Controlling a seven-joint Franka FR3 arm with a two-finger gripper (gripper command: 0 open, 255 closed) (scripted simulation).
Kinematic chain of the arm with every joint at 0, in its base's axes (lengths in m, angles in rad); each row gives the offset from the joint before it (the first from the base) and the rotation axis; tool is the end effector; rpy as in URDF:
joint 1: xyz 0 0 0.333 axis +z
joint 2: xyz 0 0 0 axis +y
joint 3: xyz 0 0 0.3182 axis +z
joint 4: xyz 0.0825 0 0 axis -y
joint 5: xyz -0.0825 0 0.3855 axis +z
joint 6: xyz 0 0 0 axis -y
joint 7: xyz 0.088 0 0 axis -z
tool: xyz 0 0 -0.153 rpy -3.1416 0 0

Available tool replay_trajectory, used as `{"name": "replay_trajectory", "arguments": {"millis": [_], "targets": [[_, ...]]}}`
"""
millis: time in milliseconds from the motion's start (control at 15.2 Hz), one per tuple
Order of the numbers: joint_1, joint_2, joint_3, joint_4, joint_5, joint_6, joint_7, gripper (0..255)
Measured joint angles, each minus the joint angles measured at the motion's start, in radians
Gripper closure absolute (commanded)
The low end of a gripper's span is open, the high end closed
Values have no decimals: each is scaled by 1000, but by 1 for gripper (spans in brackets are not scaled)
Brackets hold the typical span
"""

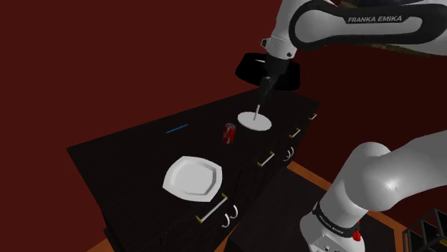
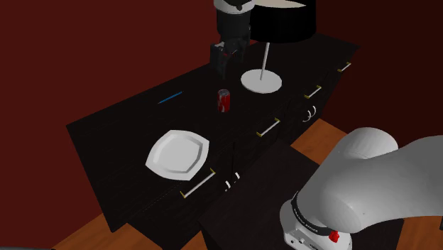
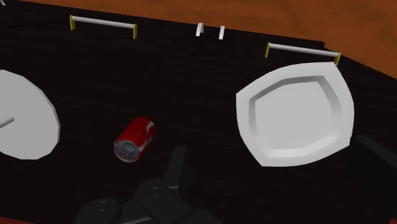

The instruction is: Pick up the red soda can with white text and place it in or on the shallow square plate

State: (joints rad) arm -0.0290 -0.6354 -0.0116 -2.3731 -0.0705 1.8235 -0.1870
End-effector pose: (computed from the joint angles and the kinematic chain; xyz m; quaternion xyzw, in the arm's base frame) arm 0.3716 -0.0244 0.5107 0.9953 0.0813 0.0391 0.0357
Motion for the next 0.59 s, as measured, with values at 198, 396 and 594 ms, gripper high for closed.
{"name": "replay_trajectory", "arguments": {"millis": [198, 396, 594], "targets": [[-12, 77, -39, -11, -13, 82, -44, 0], [-21, 165, -72, -8, -18, 161, -84, 0], [-29, 258, -108, 6, -19, 234, -130, 0]]}}
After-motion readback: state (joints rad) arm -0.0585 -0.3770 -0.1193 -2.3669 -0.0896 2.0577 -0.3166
